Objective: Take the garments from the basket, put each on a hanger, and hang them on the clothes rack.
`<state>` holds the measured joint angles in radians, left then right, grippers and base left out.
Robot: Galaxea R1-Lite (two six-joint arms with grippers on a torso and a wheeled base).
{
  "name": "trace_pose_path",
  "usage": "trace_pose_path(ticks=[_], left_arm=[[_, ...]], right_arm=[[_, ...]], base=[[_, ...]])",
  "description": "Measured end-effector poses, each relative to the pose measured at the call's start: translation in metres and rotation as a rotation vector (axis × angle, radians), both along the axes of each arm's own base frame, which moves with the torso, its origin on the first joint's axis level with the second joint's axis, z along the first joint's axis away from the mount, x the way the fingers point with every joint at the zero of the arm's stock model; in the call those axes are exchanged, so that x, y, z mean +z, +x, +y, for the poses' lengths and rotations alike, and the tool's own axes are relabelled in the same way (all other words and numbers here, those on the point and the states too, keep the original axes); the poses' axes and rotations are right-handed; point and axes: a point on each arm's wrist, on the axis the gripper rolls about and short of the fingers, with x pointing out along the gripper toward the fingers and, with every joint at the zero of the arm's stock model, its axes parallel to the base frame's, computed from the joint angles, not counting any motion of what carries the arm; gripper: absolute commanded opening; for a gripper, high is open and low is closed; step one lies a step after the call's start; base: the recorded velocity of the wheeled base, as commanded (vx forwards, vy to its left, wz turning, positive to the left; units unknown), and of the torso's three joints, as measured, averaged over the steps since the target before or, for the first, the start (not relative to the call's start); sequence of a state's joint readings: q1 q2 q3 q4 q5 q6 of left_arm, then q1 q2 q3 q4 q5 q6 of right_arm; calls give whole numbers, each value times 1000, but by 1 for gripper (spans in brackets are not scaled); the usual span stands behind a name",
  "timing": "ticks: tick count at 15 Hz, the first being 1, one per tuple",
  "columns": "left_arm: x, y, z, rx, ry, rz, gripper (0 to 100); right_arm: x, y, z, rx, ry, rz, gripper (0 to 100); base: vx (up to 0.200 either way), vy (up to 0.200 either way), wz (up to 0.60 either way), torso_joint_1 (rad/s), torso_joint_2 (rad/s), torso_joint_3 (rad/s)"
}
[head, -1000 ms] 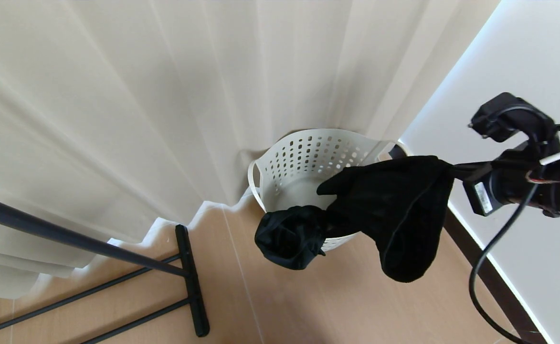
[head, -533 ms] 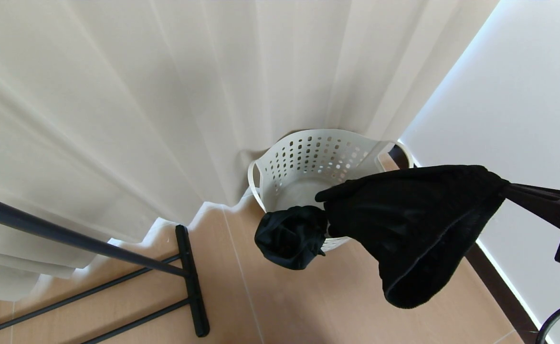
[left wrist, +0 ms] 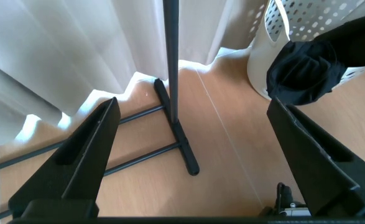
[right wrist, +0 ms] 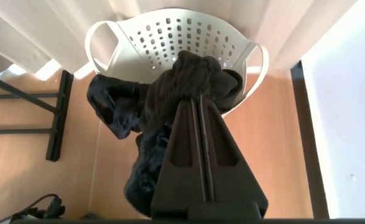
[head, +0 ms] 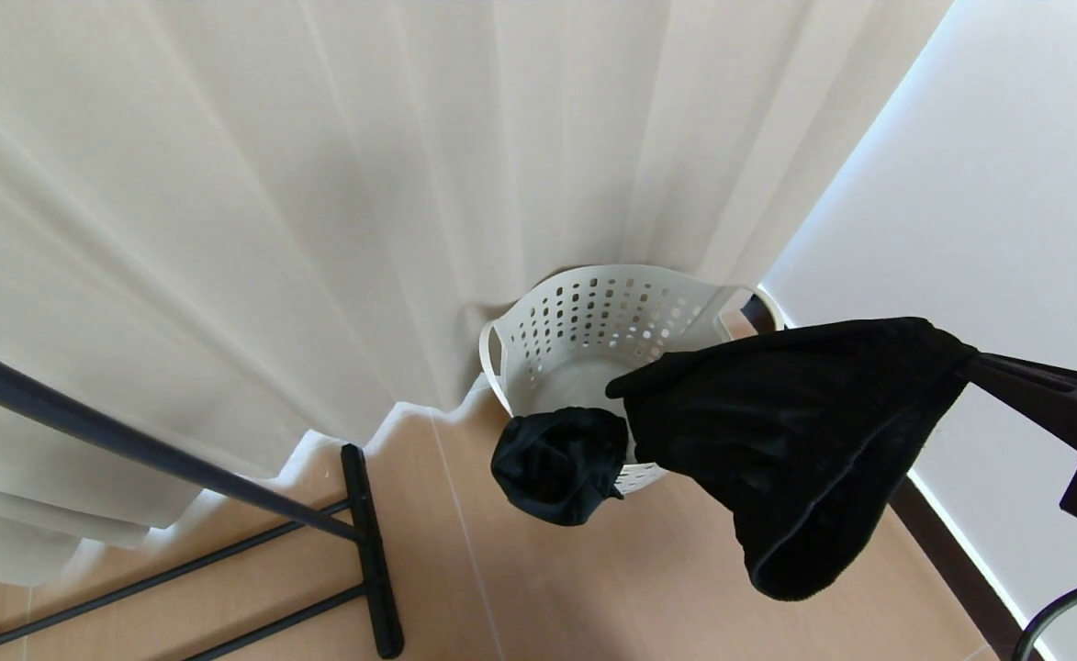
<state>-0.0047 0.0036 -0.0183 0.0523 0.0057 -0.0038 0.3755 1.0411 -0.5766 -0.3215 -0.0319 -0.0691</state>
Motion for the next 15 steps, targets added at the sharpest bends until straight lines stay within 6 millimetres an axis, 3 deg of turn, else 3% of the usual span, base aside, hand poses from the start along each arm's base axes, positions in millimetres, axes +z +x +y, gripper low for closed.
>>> trace_pose_path(ticks=[4,15], left_arm=[[0,0,0,0,0,1,100],[0,0,0,0,-2,0,100]], right_arm=[[-2,0,0,2,-3,9,0],[-6,-2,-1,2,-8,14,0]], base=[[0,0,0,13,-115,90],[0,0,0,107,-443,-137]])
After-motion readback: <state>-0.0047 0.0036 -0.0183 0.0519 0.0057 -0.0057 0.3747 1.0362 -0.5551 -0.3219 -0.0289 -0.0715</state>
